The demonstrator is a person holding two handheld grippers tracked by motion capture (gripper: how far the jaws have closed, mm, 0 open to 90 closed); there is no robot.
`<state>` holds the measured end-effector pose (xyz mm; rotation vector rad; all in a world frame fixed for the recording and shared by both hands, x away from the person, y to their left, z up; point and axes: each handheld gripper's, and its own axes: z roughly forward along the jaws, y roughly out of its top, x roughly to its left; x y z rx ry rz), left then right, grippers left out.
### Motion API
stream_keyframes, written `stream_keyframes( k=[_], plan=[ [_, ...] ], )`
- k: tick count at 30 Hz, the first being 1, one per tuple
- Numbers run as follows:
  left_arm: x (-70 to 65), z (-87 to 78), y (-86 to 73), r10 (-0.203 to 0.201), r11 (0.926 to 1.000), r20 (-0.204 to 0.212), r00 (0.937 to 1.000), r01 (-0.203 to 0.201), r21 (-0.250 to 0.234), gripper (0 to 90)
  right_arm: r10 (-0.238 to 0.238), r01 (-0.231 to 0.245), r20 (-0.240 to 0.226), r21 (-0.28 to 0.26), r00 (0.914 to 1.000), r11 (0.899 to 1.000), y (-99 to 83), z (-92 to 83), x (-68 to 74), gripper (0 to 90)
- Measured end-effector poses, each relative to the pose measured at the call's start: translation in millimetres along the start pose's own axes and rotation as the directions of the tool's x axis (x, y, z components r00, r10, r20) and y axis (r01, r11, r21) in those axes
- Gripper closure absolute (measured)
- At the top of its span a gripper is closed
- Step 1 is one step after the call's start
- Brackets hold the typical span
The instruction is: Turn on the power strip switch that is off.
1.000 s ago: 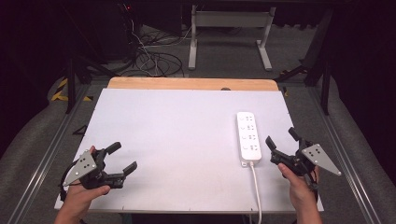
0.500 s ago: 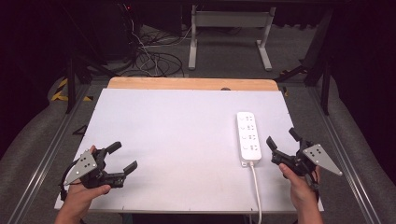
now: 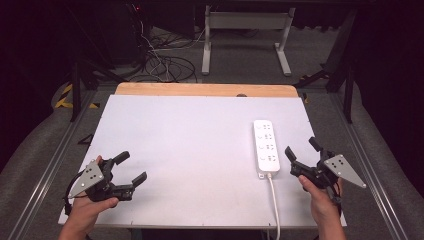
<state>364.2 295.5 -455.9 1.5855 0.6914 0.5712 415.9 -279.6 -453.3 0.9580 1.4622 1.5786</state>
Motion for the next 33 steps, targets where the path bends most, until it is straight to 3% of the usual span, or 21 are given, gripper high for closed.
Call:
stream_keyframes(
  k=[33],
  plan=[
    [-1.2, -1.7, 0.3, 0.003, 1.0, 0.003, 1.0, -0.003, -0.005, 10.3, -0.001, 0.001, 0.004, -0.003, 1.0, 1.0, 0.8, -2.0, 0.8, 11.8]
  ],
)
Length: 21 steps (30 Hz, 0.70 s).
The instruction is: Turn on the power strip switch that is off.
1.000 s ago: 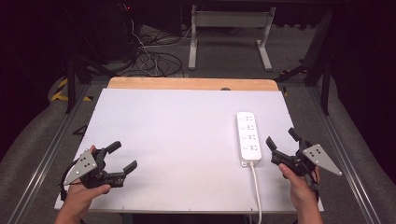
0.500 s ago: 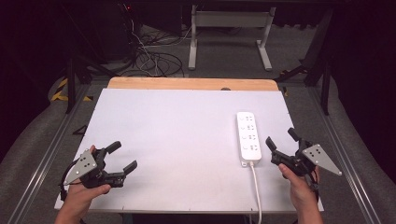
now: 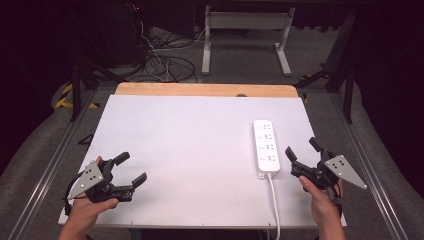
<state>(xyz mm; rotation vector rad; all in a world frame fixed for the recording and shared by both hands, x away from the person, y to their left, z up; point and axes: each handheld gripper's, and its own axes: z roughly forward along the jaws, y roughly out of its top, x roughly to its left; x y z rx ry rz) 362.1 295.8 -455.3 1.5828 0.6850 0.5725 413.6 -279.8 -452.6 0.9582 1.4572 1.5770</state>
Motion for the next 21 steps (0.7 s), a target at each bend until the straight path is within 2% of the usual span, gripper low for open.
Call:
stream_keyframes(
  k=[21],
  plan=[
    [0.2, 1.3, -0.4, -0.007, 1.0, 0.0, 1.0, 0.007, 0.005, 10.3, -0.001, 0.001, -0.011, 0.006, 0.9999, 1.0, -0.7, 0.0, -0.5, 11.4]
  ],
)
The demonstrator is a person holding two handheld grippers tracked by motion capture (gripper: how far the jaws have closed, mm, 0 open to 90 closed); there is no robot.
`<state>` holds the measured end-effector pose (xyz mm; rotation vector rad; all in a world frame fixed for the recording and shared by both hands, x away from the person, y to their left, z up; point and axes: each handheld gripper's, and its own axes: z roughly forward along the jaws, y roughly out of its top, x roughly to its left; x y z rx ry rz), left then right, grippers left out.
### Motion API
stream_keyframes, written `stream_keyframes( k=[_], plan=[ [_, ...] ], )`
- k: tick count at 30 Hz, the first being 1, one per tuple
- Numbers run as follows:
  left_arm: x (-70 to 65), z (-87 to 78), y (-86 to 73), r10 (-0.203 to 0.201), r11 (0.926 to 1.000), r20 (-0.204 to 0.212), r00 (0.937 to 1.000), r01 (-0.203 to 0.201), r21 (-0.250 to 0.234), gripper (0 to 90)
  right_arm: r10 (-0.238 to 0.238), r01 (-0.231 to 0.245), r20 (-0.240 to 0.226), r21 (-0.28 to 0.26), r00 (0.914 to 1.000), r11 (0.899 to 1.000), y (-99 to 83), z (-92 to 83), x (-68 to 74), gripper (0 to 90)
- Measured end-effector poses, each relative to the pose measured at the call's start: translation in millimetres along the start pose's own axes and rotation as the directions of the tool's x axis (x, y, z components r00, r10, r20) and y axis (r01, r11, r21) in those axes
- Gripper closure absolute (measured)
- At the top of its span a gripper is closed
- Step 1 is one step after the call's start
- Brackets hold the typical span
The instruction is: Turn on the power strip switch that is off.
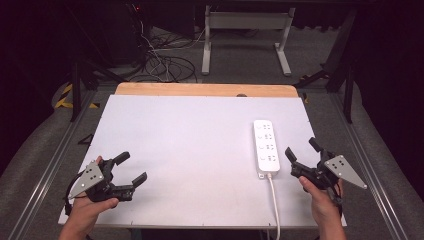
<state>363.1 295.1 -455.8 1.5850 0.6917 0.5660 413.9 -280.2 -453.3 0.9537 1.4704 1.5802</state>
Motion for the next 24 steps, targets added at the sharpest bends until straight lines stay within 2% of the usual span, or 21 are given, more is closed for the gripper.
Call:
stream_keyframes(
  k=[24],
  plan=[
    [0.7, -0.1, 0.0, 0.0, 1.0, -0.002, 1.0, 0.0, -0.003, 10.3, 0.005, -0.005, -0.011, 0.005, 0.9999, 1.0, -0.5, 1.2, 0.0, 11.8]
  ],
)
